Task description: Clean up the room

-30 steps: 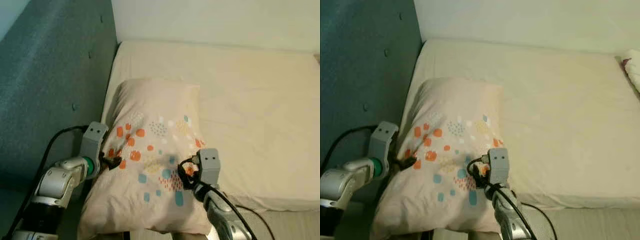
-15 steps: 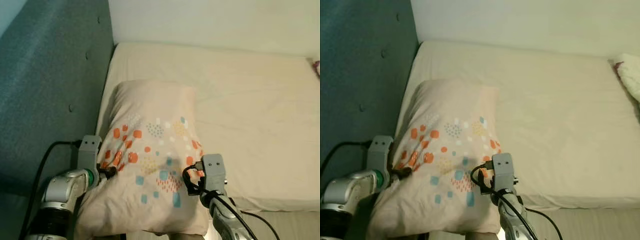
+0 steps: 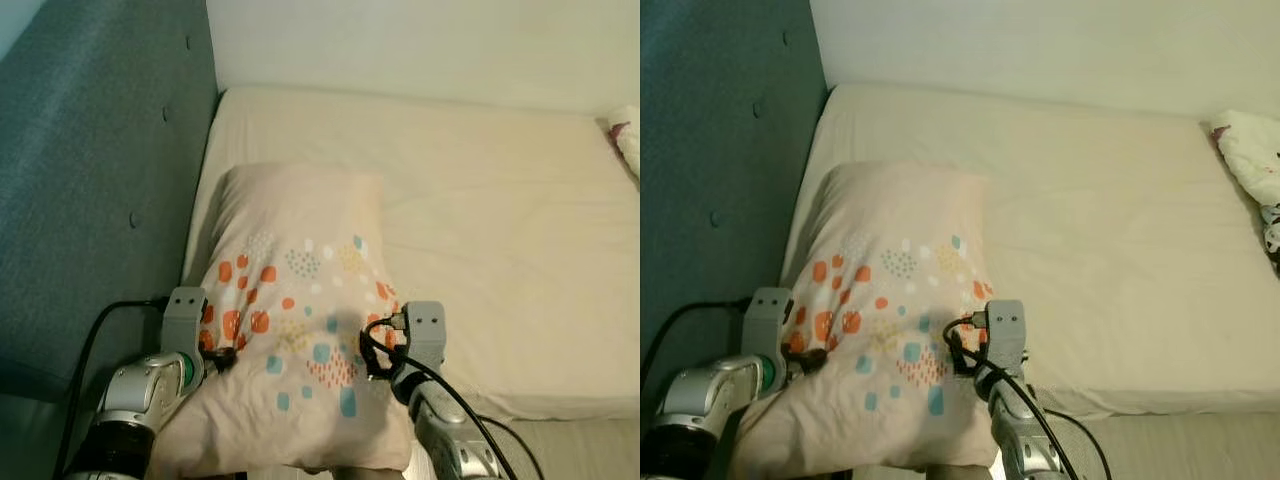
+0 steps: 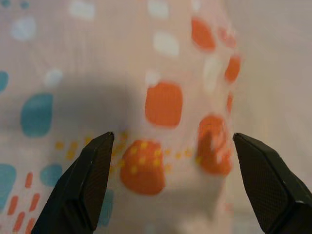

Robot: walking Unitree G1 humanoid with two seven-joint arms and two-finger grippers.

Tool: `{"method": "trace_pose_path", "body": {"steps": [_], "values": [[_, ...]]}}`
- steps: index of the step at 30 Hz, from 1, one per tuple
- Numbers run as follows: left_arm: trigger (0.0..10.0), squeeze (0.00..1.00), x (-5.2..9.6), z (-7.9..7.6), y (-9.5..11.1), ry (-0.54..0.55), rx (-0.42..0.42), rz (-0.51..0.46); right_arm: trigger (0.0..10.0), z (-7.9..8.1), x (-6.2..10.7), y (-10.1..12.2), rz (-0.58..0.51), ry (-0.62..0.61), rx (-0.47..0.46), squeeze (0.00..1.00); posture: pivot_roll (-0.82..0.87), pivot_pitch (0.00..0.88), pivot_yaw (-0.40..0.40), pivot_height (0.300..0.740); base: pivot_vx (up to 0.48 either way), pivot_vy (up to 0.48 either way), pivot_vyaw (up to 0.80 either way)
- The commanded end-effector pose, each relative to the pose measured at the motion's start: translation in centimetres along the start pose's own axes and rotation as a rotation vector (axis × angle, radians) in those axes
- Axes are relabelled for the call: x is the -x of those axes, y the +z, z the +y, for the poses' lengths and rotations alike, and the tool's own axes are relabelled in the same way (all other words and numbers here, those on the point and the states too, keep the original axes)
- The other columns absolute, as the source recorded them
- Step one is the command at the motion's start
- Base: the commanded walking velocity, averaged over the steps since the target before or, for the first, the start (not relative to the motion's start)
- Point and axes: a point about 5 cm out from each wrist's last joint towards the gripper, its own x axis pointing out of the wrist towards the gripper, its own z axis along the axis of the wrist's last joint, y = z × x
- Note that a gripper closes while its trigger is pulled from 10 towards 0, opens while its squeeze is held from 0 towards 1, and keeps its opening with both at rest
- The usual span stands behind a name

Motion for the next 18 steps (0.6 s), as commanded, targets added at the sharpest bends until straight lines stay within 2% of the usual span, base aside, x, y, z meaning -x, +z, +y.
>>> {"method": "trace_pose_path", "body": {"steps": [1, 2, 5, 16, 18], "values": [[10.0, 0.00, -0.4, 0.1, -2.1, -0.002, 0.022, 0.077, 10.0, -0.7, 0.1, -1.5, 0.063, -0.016, -0.054, 0.00, -0.05, 0.161, -0.041, 0.740, 0.000, 0.000, 0.00], [10.0, 0.00, -0.4, 0.1, -2.1, -0.002, 0.022, 0.077, 10.0, -0.7, 0.1, -1.5, 0.063, -0.016, -0.054, 0.00, -0.05, 0.161, -0.041, 0.740, 0.000, 0.000, 0.00], [10.0, 0.00, -0.4, -0.3, -2.1, -0.038, 0.033, 0.076, 10.0, -0.6, -0.2, -2.5, 0.115, -0.003, -0.140, 0.00, -0.04, 0.162, -0.037, 0.740, 0.000, 0.000, 0.00], [10.0, 0.00, -0.2, -1.0, -1.9, -0.082, 0.035, 0.067, 10.0, 0.4, -0.3, -4.2, 0.216, 0.121, -0.171, 0.00, -0.03, 0.175, -0.028, 0.740, 0.000, 0.000, 0.00], [10.0, 0.00, 0.0, -1.2, -1.9, -0.118, 0.037, 0.073, 10.0, 0.4, -0.5, -4.8, 0.266, 0.179, -0.219, 0.00, -0.02, 0.186, -0.021, 0.740, 0.000, 0.000, 0.00]]}}
